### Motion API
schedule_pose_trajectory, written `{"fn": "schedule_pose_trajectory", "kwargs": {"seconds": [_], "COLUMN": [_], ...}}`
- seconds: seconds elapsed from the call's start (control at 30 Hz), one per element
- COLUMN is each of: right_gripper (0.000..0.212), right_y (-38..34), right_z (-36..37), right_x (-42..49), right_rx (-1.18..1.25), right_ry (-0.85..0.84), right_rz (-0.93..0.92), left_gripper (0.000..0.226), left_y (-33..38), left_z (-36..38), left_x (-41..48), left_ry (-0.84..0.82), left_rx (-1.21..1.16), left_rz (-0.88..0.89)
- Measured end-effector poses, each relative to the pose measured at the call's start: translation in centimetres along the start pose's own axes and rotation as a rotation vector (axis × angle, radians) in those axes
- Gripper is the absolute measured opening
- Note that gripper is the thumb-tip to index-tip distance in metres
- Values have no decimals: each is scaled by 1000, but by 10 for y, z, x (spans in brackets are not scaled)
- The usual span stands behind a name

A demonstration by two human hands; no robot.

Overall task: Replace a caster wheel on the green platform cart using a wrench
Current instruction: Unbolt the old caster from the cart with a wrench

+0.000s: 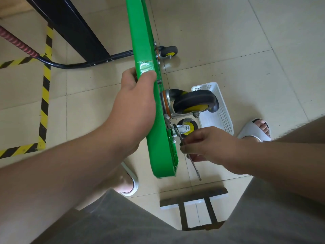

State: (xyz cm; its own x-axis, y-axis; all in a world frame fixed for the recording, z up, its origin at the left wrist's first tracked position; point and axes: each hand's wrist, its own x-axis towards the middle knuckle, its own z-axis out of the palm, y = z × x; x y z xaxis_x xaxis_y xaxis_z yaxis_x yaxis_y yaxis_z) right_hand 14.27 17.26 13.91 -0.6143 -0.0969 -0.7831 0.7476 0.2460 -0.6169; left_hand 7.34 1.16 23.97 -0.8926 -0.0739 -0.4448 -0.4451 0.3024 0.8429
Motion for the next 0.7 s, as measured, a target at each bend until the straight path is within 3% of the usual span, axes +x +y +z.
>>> {"fn": "schedule_pose_trajectory", "kwargs": {"seconds": [0.5, 0.7], "right_gripper": [13, 11], "right_y": [-18, -12], "right_z": [14, 12], "right_x": [-23, -8], "right_rx": [157, 101], "right_ry": [-93, -15], "right_rz": [-49, -59], "left_gripper": [22, 20], "left_y": [-1, -2], "left_z": [1, 1], "left_x": [1, 1], "left_ry": [-11, -14], "left_rx": [-29, -38], "left_rz": [-1, -1]}}
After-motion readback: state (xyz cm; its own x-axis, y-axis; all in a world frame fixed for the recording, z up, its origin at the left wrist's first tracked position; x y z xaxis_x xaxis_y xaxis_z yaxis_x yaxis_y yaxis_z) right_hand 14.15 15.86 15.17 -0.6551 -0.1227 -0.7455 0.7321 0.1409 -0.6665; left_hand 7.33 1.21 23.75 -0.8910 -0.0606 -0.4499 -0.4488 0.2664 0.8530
